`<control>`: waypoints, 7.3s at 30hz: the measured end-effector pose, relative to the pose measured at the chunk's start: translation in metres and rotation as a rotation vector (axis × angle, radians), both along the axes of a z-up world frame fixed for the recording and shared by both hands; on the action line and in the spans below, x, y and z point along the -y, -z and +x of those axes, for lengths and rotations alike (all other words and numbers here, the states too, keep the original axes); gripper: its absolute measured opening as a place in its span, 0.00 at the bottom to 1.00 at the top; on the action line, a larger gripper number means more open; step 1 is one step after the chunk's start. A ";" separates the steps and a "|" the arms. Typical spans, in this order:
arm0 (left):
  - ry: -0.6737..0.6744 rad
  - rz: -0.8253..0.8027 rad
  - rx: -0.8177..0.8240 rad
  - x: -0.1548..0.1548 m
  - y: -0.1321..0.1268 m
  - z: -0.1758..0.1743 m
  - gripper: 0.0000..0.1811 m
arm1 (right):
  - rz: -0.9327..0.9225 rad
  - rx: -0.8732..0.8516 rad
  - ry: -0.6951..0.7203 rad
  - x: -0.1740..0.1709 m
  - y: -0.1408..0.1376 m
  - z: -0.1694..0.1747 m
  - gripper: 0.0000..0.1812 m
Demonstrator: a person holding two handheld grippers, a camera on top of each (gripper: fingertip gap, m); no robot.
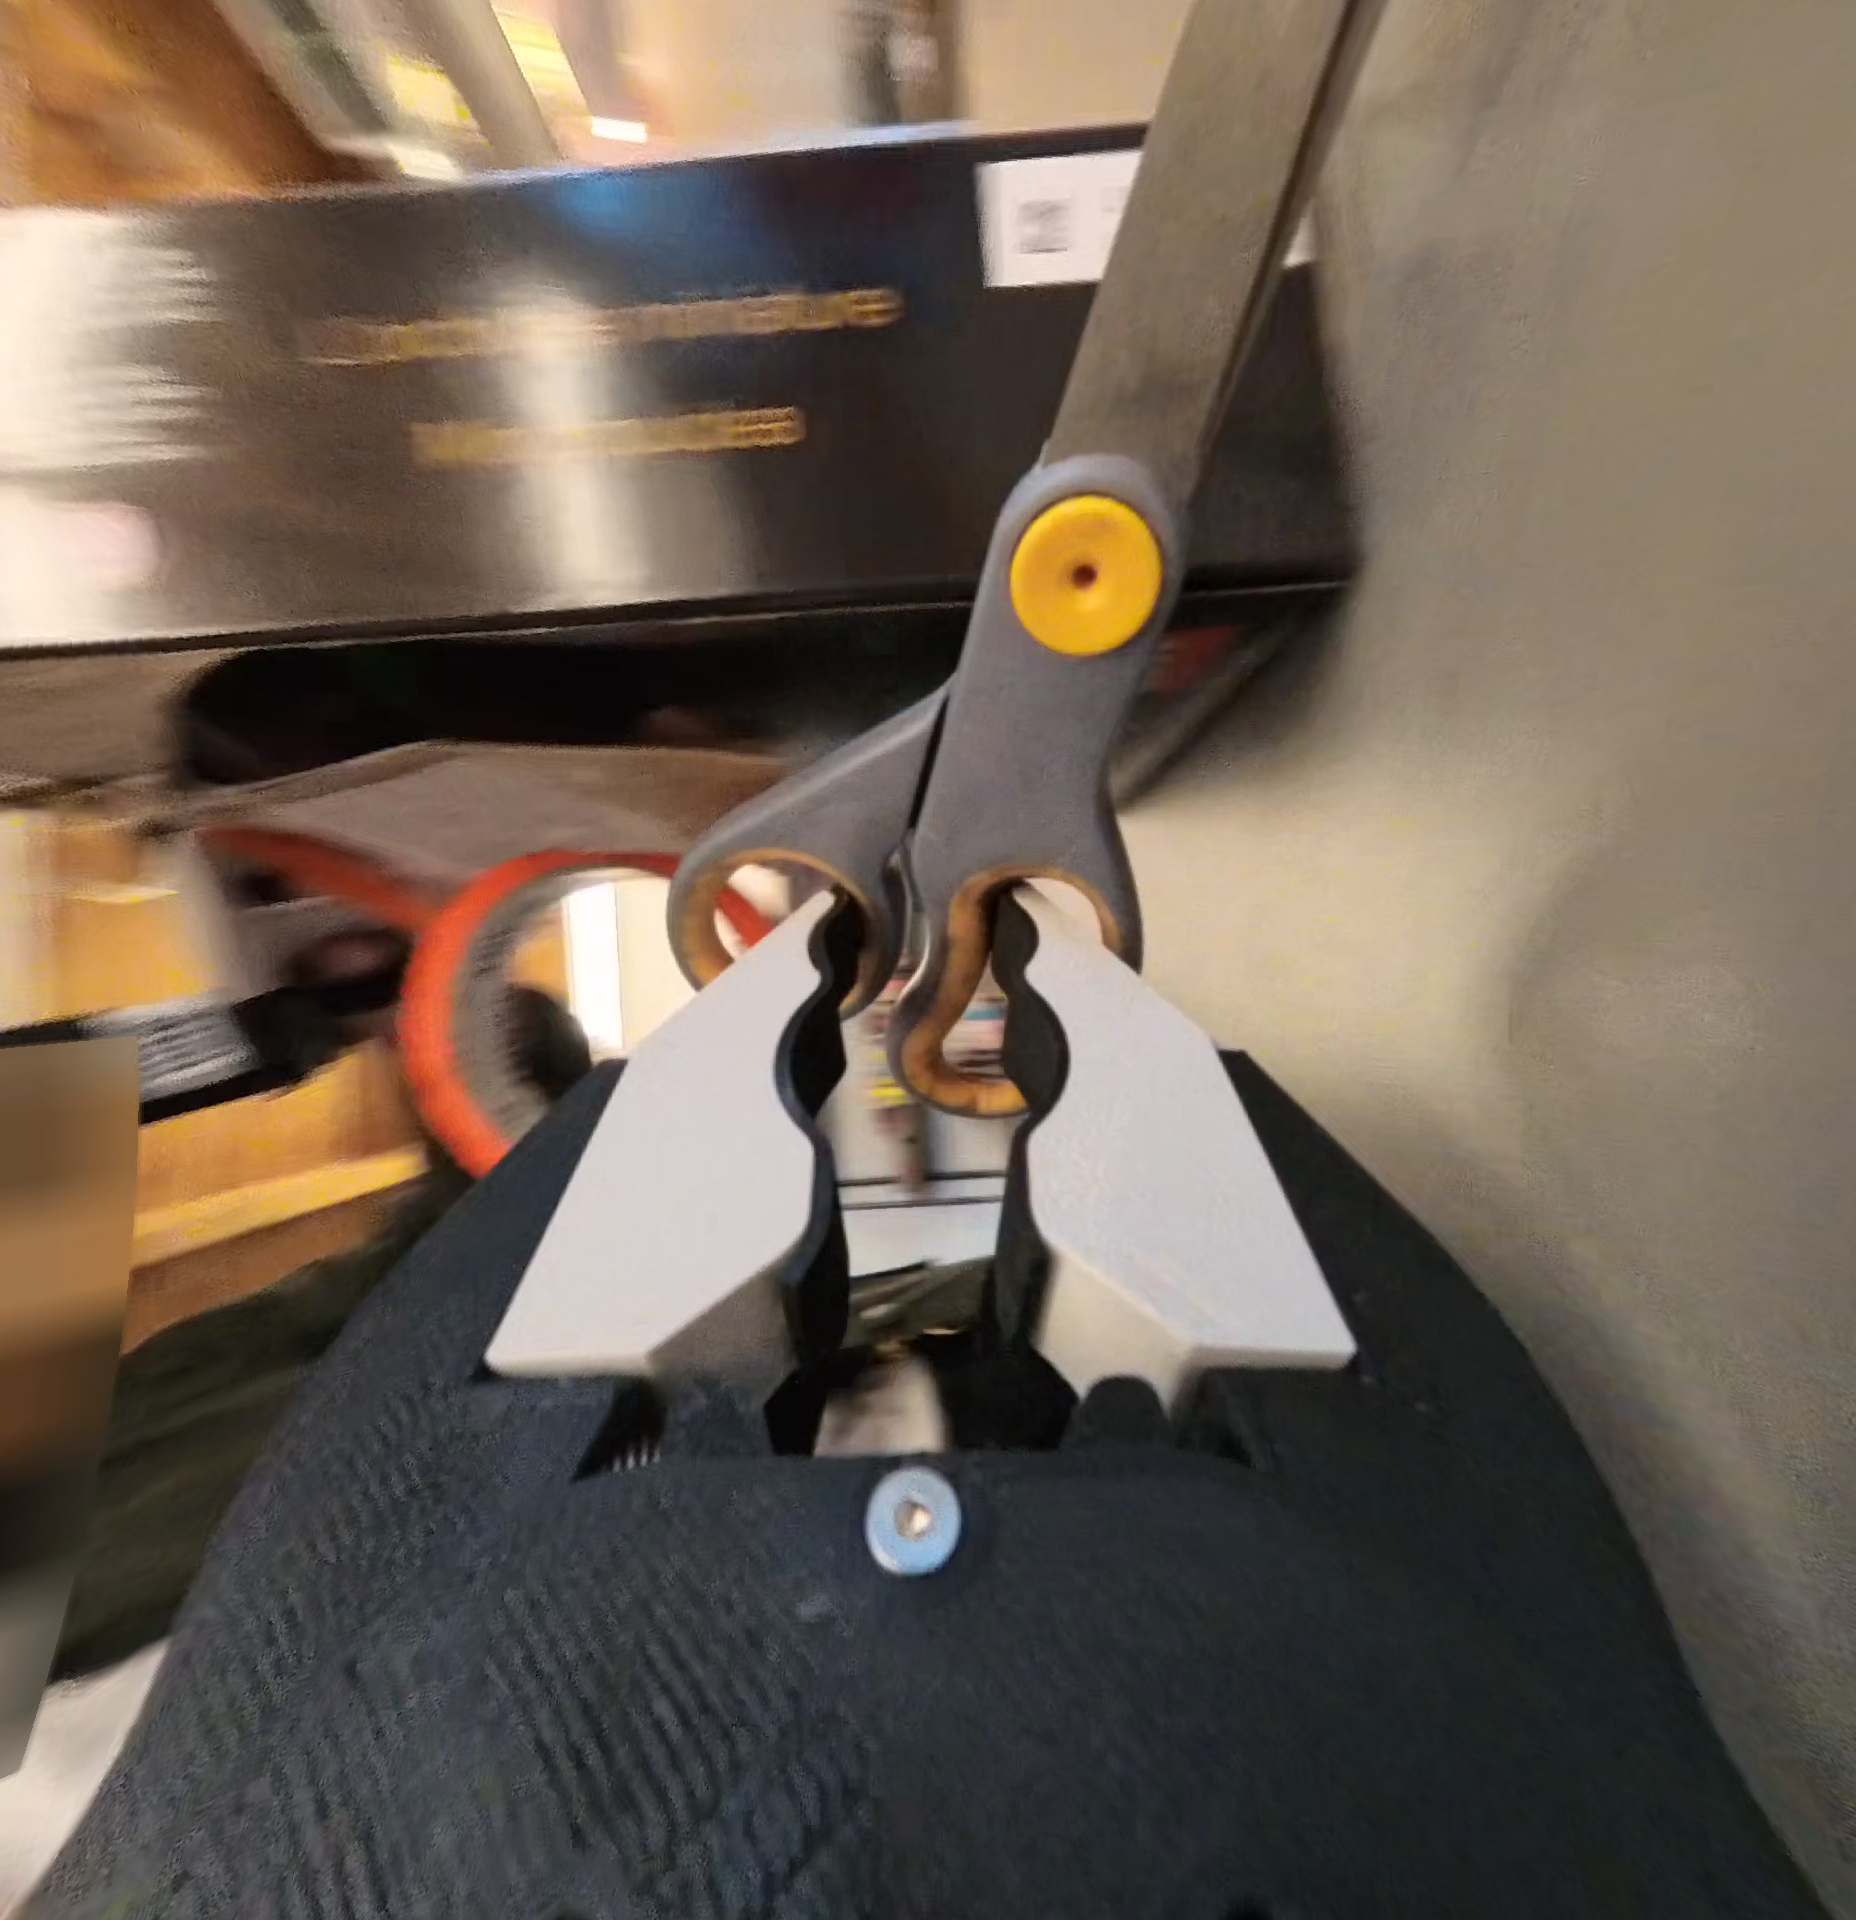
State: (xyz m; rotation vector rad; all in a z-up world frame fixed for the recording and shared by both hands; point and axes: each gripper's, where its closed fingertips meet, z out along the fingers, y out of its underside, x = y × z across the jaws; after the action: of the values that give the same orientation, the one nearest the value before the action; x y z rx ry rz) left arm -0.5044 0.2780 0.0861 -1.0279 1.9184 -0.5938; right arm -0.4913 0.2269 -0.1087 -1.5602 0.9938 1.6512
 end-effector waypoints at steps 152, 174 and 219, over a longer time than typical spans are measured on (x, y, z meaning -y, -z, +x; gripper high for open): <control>0.008 -0.008 -0.011 0.000 0.000 -0.001 0.07 | 0.629 0.597 -0.445 0.081 -0.173 -0.151 0.27; 0.158 0.013 0.040 0.003 -0.003 -0.004 0.00 | 0.466 0.740 -0.063 -0.044 -0.123 -0.249 0.27; 0.173 -0.002 0.026 0.005 -0.001 -0.002 0.00 | 0.569 0.656 0.169 -0.103 -0.141 -0.207 0.27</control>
State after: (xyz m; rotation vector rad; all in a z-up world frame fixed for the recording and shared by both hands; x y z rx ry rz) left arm -0.5068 0.2733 0.0869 -0.8570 1.9966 -0.7032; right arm -0.6986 0.3296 0.0325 -1.4135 0.2628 1.0498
